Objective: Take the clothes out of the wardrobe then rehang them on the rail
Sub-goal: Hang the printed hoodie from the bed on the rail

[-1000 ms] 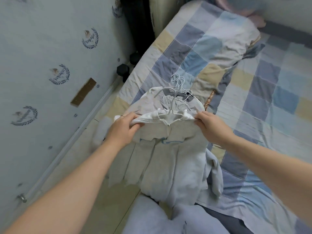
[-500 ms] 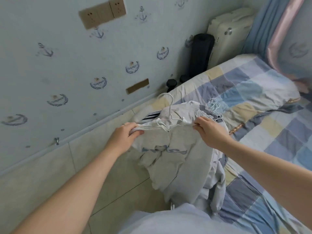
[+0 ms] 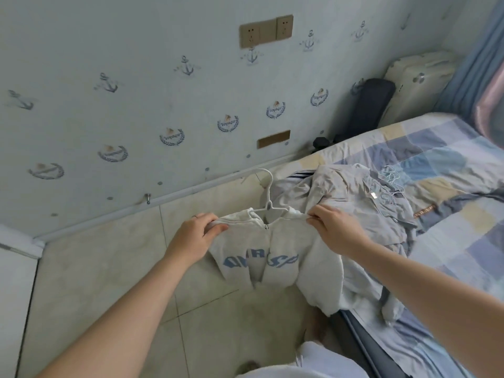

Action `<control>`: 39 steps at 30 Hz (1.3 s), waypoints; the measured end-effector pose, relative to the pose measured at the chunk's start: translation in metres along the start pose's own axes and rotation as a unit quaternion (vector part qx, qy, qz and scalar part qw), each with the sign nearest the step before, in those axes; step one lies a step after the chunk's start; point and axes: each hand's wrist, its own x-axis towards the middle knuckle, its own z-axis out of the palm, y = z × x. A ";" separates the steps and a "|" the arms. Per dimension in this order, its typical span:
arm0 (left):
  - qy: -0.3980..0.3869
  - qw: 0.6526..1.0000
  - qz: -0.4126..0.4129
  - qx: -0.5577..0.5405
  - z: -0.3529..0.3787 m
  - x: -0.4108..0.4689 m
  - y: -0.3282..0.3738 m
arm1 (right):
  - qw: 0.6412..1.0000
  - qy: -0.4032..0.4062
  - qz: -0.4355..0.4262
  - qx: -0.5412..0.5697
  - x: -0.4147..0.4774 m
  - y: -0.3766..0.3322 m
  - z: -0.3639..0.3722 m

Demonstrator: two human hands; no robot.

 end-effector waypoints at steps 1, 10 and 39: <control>0.003 1.000 -0.004 -0.002 -0.005 -0.017 -0.007 | 1.000 -0.012 0.000 -0.003 -0.008 -0.014 0.006; 0.053 0.998 -0.028 0.003 -0.043 -0.141 -0.032 | 0.998 -0.056 -0.008 -0.023 -0.070 -0.101 0.024; 0.402 0.902 0.006 0.158 -0.217 -0.499 0.188 | 0.941 0.173 -0.284 0.062 -0.280 -0.324 -0.180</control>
